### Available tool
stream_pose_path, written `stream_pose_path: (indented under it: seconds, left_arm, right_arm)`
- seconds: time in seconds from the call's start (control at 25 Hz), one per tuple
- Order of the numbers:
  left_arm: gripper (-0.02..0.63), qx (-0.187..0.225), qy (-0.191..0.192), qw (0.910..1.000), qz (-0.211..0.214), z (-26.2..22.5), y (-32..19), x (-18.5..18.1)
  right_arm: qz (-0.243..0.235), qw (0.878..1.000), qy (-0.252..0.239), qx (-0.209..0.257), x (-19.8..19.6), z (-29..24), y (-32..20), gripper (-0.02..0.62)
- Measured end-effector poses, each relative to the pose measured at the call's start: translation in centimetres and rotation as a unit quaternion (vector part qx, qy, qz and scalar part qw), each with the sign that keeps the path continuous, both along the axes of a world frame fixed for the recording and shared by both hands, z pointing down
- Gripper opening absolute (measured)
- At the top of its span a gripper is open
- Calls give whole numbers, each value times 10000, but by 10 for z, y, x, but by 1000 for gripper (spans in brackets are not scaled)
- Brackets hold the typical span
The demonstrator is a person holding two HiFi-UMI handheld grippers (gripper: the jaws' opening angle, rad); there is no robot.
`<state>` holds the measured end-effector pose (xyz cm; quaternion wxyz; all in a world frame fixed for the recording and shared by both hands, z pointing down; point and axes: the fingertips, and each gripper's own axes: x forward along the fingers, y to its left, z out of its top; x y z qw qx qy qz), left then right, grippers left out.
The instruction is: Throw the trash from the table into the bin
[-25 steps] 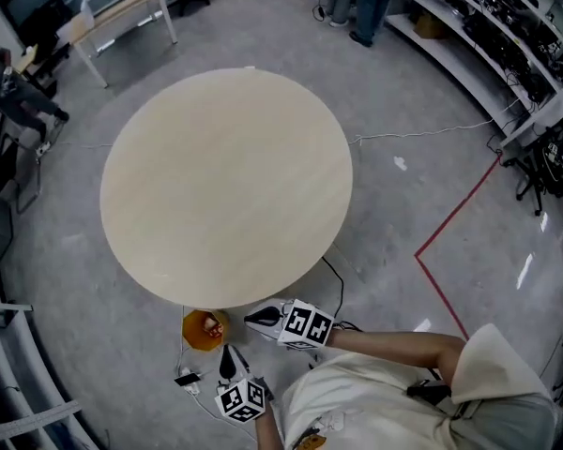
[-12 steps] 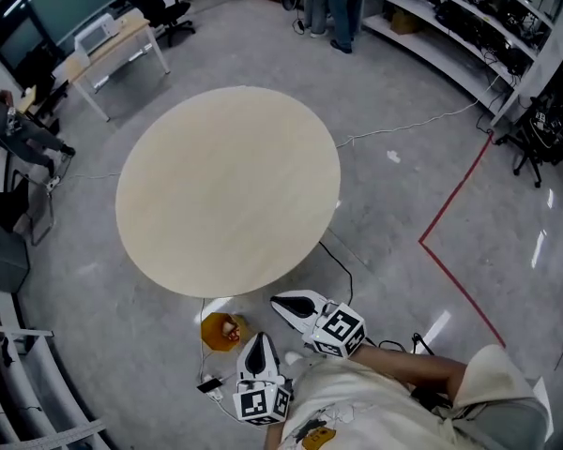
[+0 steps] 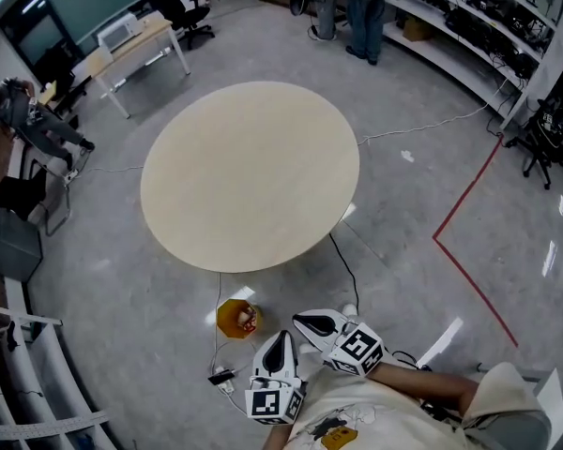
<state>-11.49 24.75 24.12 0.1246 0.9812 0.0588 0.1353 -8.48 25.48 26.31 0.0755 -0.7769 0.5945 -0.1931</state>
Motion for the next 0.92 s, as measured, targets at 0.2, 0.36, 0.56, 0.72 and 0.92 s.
stream_pose_path:
  seconds: [0.2, 0.36, 0.56, 0.72, 0.92]
  left_arm:
    - [6, 192, 22, 9998, 109, -2, -3, -5]
    - [6, 221, 44, 9997, 136, -3, -2, -7]
    - [6, 148, 68, 9998, 87, -3, -9, -8]
    - [6, 135, 86, 9999, 64, -1, -11, -11]
    - [6, 89, 95, 9999, -21, 2, -21, -14]
  right_arm:
    - [130, 9999, 66, 66, -5, -6, -2, 6]
    - [236, 9996, 120, 110, -5, -10, 1, 6]
    - [344, 9994, 69, 69, -3, -6, 2, 6]
    - [406, 9992, 27, 39, -2, -3, 4, 6]
    - [377, 9993, 70, 22, -3, -3, -1, 6]
